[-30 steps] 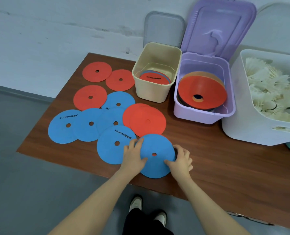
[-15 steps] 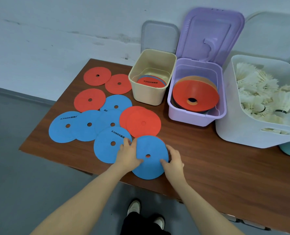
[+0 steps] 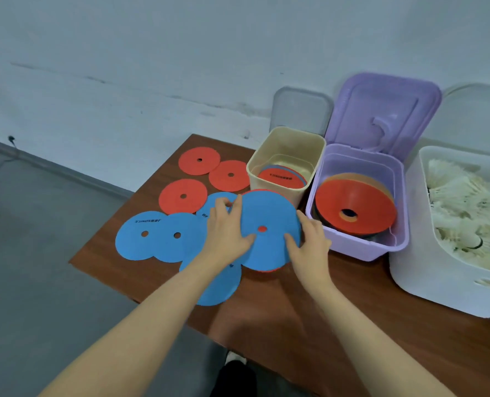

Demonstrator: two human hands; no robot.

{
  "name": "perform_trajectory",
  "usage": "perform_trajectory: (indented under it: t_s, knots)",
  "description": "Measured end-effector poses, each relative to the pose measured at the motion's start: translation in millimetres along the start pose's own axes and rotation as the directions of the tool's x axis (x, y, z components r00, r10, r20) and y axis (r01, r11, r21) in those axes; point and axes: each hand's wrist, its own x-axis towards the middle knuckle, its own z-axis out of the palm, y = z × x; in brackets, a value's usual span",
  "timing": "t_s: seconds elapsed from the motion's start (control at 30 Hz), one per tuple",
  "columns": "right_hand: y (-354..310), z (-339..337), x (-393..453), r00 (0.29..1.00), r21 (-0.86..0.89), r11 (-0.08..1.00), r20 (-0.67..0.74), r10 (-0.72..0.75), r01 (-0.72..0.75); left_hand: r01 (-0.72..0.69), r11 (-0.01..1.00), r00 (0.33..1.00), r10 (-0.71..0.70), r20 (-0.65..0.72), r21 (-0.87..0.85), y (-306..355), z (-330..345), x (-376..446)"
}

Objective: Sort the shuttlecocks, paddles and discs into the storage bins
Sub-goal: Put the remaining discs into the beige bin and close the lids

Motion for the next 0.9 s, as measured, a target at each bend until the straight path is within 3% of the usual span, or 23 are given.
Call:
perform_trajectory:
  t_s: [0.3,0.67,0.8,0.9]
  knots:
    - [-9,-21,128,0.991,-0.159,0.982,-0.075,-0.111,0.098,-0.122,0.992,0.990,0.123,-0.071,0.022,26,-13,131]
    - [25,17,238,0.969,-0.394,0.885,-0.127,0.213,-0.246,-0.311,0.939,0.939,0.280,0.198,0.147,28,30,278]
    - [41,29,233,0.950,-0.566,0.769,-0.096,0.297,-0.298,-0.458,0.849,0.864,0.357,0.354,0.262,8,47,288]
    - [44,31,226,0.952,-0.605,0.744,-0.090,0.292,-0.285,-0.504,0.823,0.842,0.401,0.361,0.261,0,48,282]
